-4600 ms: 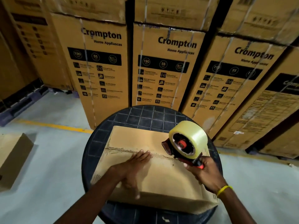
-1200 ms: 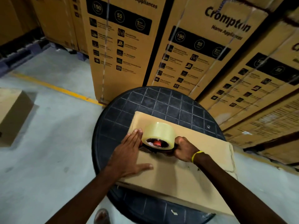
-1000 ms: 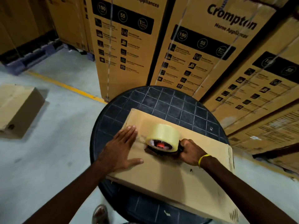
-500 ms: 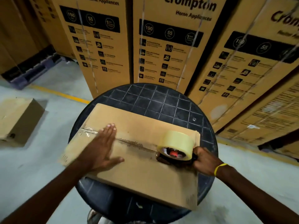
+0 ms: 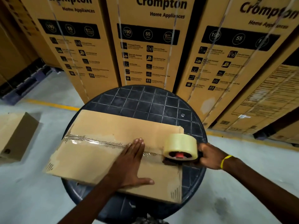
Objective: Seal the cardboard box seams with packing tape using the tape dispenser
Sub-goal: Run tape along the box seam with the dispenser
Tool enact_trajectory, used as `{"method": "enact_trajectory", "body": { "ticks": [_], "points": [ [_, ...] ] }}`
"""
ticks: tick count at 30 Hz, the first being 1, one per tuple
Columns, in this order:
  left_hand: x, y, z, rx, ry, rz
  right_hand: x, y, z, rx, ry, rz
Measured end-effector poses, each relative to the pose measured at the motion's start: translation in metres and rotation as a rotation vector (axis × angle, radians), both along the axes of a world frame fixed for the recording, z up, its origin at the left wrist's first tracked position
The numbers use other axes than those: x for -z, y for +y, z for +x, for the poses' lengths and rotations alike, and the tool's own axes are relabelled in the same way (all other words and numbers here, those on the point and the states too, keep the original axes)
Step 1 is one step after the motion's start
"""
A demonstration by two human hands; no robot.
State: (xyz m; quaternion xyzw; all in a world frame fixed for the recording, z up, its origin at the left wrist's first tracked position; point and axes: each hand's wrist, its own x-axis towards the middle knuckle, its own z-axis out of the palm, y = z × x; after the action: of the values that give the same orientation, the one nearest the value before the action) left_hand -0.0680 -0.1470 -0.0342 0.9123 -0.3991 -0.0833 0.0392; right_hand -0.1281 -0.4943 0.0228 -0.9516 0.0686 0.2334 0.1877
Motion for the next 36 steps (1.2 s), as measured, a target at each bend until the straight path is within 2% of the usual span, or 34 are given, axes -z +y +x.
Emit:
{"method": "enact_trajectory", "body": {
  "ticks": [4, 9, 12, 17, 22, 26, 30, 36],
  "points": [
    [-0.013, -0.014, -0.009, -0.054, 0.054, -0.024, 0.01, -0.058, -0.027, 0.089, 0.04, -0.018],
    [-0.017, -0.109, -0.068, -0.147, 0.244, -0.09, 0.025, -0.057, -0.036, 0.122, 0.01, 0.123],
    [-0.003, -0.134, -0.074, -0.18, 0.216, -0.067, 0.034, -0.056, -0.045, 0.187, -0.034, 0.175],
    [0.001, -0.094, -0.043, 0.043, 0.098, -0.057, 0.053, -0.023, -0.063, 0.228, -0.072, 0.269],
    [-0.001, -0.036, 0.012, 0.289, 0.036, -0.069, 0.046, 0.065, -0.079, 0.346, -0.076, 0.423],
    [-0.005, -0.016, 0.036, 0.314, 0.069, -0.066, 0.067, 0.105, -0.077, 0.485, -0.106, 0.464],
    [-0.004, -0.014, 0.034, 0.336, 0.001, -0.015, 0.076, 0.106, -0.079, 0.584, -0.132, 0.416],
    [-0.001, -0.014, 0.036, 0.318, 0.0, -0.017, 0.058, 0.103, -0.1, 0.567, -0.158, 0.315]
  ]
}}
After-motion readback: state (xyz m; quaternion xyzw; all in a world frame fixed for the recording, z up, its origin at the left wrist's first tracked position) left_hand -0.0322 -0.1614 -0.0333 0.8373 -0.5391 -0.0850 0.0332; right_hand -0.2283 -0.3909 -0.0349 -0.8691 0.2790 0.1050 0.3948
